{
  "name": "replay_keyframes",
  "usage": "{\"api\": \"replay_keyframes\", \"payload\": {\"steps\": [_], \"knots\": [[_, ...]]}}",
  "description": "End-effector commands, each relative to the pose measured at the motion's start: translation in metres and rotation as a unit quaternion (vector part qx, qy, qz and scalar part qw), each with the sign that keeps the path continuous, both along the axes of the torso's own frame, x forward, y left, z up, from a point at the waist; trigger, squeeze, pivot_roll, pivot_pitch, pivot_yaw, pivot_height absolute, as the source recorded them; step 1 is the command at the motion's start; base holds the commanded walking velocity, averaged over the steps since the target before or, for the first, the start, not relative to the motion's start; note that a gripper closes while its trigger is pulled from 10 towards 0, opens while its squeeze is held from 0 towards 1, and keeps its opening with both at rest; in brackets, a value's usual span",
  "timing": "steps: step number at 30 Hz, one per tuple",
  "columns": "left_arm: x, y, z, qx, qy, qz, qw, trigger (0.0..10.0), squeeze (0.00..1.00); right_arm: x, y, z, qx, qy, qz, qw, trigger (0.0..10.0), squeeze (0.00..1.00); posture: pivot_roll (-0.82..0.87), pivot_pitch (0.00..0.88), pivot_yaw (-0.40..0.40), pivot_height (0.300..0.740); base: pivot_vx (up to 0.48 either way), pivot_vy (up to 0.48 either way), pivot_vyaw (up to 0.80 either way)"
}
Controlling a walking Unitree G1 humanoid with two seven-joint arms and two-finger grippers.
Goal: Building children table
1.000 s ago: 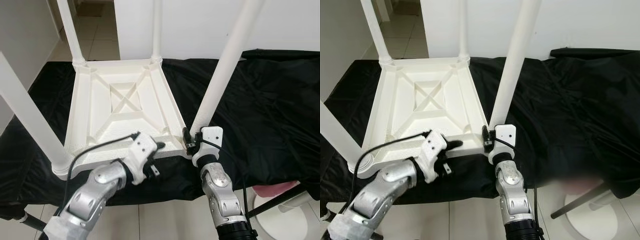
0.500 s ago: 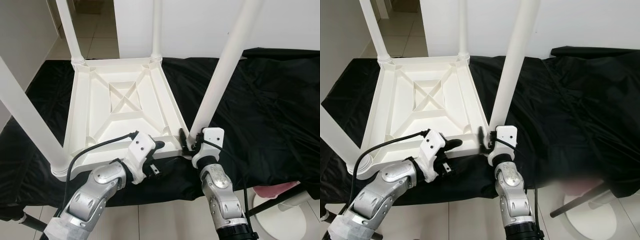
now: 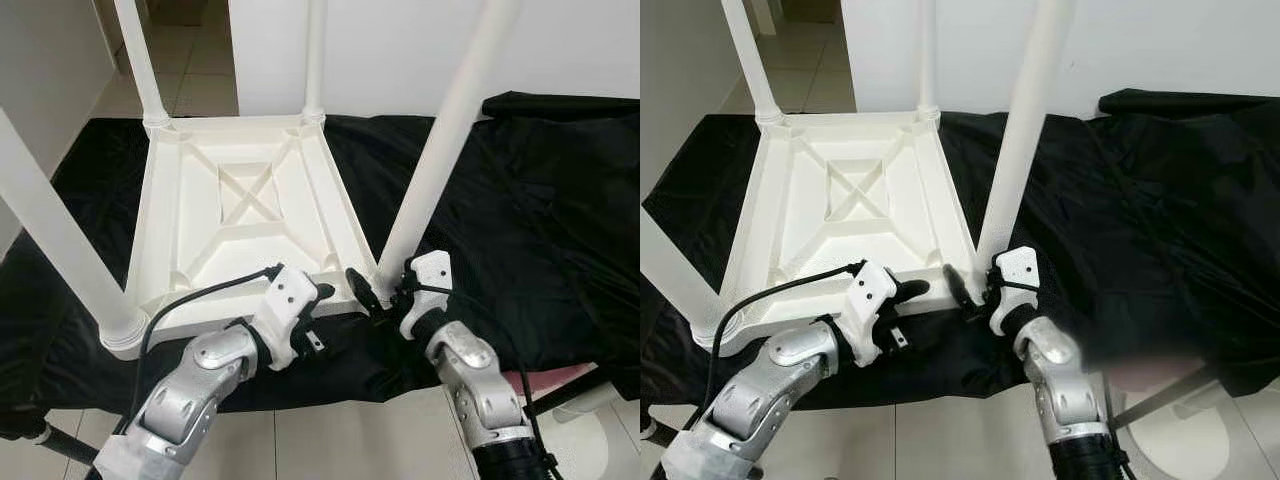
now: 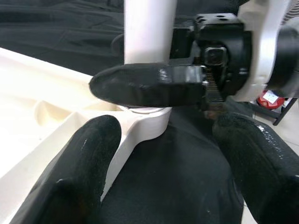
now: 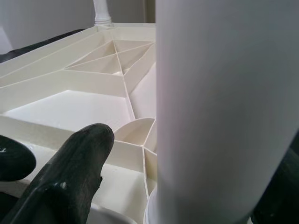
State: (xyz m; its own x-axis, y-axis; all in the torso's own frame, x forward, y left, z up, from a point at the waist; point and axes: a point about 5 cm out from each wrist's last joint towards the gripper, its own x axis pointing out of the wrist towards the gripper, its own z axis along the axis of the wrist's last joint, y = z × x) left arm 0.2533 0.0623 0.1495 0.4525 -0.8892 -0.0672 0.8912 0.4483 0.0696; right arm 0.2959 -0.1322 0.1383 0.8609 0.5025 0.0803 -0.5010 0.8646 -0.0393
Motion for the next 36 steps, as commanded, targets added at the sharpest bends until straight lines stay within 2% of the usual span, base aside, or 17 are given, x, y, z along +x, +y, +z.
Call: {"api": "replay_keyframes", "payload": {"steps": [1,3,8,9,10,11,12,14,15,20,21,22,23,31,33,34,36], "knots": [[-0.001,-0.006,-0.002,0.011,-0.004,-0.015,1.0,10.0,0.0,0.009,-0.012,-0.002,-0.037,0.005,0.036,0.999,10.0,0.0,0.03,0.013,-0.04,0.74,0.0,0.0,0.0],[0.0,-0.006,-0.001,0.01,-0.002,-0.017,1.0,10.0,0.0,0.017,-0.02,0.0,-0.065,0.002,0.044,0.997,10.0,0.0,0.03,0.023,-0.032,0.74,0.0,0.0,0.0],[0.0,-0.005,-0.001,0.011,-0.002,-0.017,1.0,10.0,0.0,0.021,-0.023,0.0,-0.085,0.002,0.057,0.995,10.0,0.0,0.02,0.028,-0.028,0.74,0.0,0.0,0.0],[0.0,-0.006,-0.001,0.011,-0.003,-0.018,1.0,10.0,0.0,0.023,-0.023,-0.001,-0.103,0.001,0.067,0.992,9.9,0.0,0.02,0.029,-0.021,0.74,0.0,0.0,0.0],[0.001,-0.007,-0.001,0.01,-0.003,-0.018,1.0,10.0,0.0,0.027,-0.023,-0.001,-0.116,0.001,0.079,0.99,4.7,0.0,0.02,0.031,-0.018,0.74,0.0,0.0,0.0],[0.001,-0.007,-0.001,0.01,-0.003,-0.018,1.0,10.0,0.0,0.027,-0.023,-0.001,-0.116,0.001,0.079,0.99,4.7,0.0,0.02,0.031,-0.018,0.74,0.0,0.0,0.0],[0.001,-0.008,0.0,0.01,-0.004,-0.02,1.0,10.0,0.0,0.03,-0.023,-0.001,-0.129,0.0,0.091,0.987,0.4,0.0,0.03,0.029,-0.019,0.74,0.0,0.0,0.0],[0.001,-0.009,0.0,0.009,-0.004,-0.022,1.0,10.0,0.0,0.032,-0.023,-0.001,-0.137,-0.001,0.099,0.986,0.4,0.0,0.03,0.029,-0.019,0.74,0.0,0.0,0.0],[0.0,-0.01,0.0,0.011,-0.005,-0.023,1.0,10.0,0.0,0.035,-0.023,-0.002,-0.137,0.001,0.103,0.985,0.0,0.0,0.03,0.025,-0.021,0.74,0.0,0.0,0.0],[0.0,-0.007,0.0,0.011,-0.005,-0.021,1.0,10.0,0.0,0.04,-0.021,-0.002,-0.132,0.0,0.112,0.985,0.0,0.0,0.04,0.024,-0.022,0.74,0.0,0.0,0.0],[0.0,-0.007,0.0,0.012,-0.006,-0.02,1.0,10.0,0.0,0.039,-0.021,-0.003,-0.127,0.002,0.111,0.986,4.1,0.0,0.04,0.023,-0.023,0.74,0.0,0.0,0.0],[0.0,-0.007,0.0,0.012,-0.006,-0.02,1.0,10.0,0.0,0.039,-0.021,-0.003,-0.127,0.002,0.111,0.986,4.1,0.0,0.04,0.023,-0.023,0.74,0.0,0.0,0.0],[0.0,-0.007,0.0,0.012,-0.006,-0.018,1.0,10.0,0.0,0.038,-0.021,-0.004,-0.121,0.004,0.105,0.987,10.0,0.0,0.04,0.023,-0.023,0.74,0.0,0.0,0.0],[-0.001,-0.011,-0.004,0.011,-0.002,-0.015,1.0,10.0,0.0,0.031,-0.017,-0.009,-0.095,0.01,0.074,0.993,10.0,0.0,0.02,0.032,-0.014,0.74,0.0,0.0,0.0],[-0.001,-0.012,-0.004,0.008,0.001,-0.016,1.0,10.0,0.0,0.024,-0.016,-0.012,-0.09,0.011,0.025,0.996,10.0,0.0,0.0,0.044,-0.019,0.74,0.0,0.0,0.0],[-0.001,-0.012,-0.004,0.008,0.001,-0.016,1.0,10.0,0.0,0.024,-0.016,-0.012,-0.09,0.011,0.025,0.996,10.0,0.0,0.0,0.044,-0.019,0.74,0.0,0.0,0.0],[0.0,-0.007,-0.009,0.012,0.006,-0.01,1.0,10.0,0.0,0.018,-0.017,-0.017,-0.075,0.016,-0.043,0.996,10.0,0.0,-0.01,0.052,-0.018,0.74,0.0,0.0,0.0]]}}
